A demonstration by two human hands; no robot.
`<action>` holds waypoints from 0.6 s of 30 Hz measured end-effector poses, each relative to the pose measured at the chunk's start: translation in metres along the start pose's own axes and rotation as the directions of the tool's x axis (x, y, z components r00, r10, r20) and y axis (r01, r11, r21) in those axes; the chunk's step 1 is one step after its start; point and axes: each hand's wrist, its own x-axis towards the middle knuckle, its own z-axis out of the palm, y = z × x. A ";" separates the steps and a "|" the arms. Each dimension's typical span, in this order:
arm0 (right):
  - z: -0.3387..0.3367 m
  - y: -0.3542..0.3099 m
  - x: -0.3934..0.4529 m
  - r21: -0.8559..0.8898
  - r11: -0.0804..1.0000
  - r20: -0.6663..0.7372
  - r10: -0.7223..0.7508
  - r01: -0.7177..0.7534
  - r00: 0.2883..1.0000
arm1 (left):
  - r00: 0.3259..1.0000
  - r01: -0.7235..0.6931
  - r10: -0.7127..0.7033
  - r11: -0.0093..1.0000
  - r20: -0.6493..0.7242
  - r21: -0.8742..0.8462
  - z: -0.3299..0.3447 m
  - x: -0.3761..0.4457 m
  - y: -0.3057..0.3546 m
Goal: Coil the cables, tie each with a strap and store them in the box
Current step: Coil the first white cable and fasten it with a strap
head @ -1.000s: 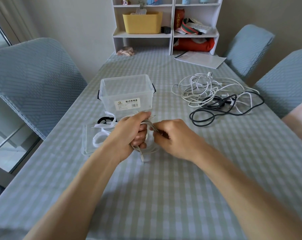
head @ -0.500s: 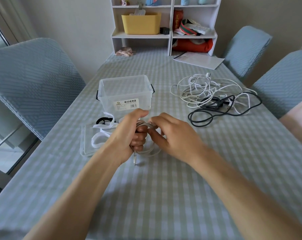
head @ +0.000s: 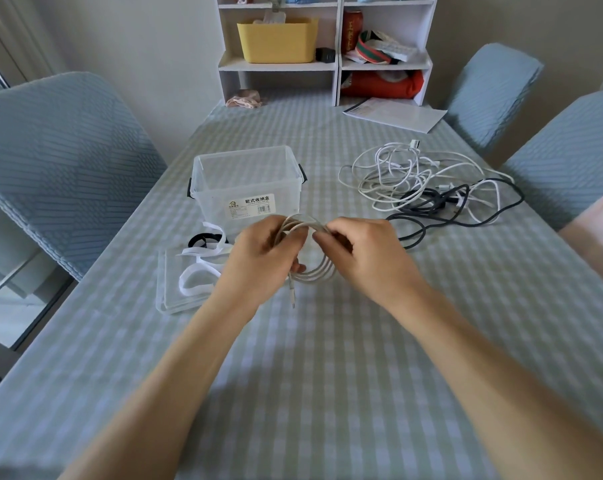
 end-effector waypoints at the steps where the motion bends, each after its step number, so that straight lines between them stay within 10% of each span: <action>1: 0.000 0.000 0.000 -0.008 1.000 0.012 0.006 -0.006 1.000 | 0.998 -0.055 0.058 0.992 -0.025 0.109 0.000 0.000 -0.001; 11: -0.005 -0.001 -0.006 -0.376 0.926 0.244 0.080 0.018 0.967 | 0.918 -0.393 0.373 0.823 0.133 0.411 0.011 -0.008 -0.018; 18: -0.022 0.008 -0.020 -0.501 0.855 0.213 -0.023 0.130 0.977 | 0.825 -0.508 0.496 0.440 0.271 0.741 0.014 -0.003 -0.016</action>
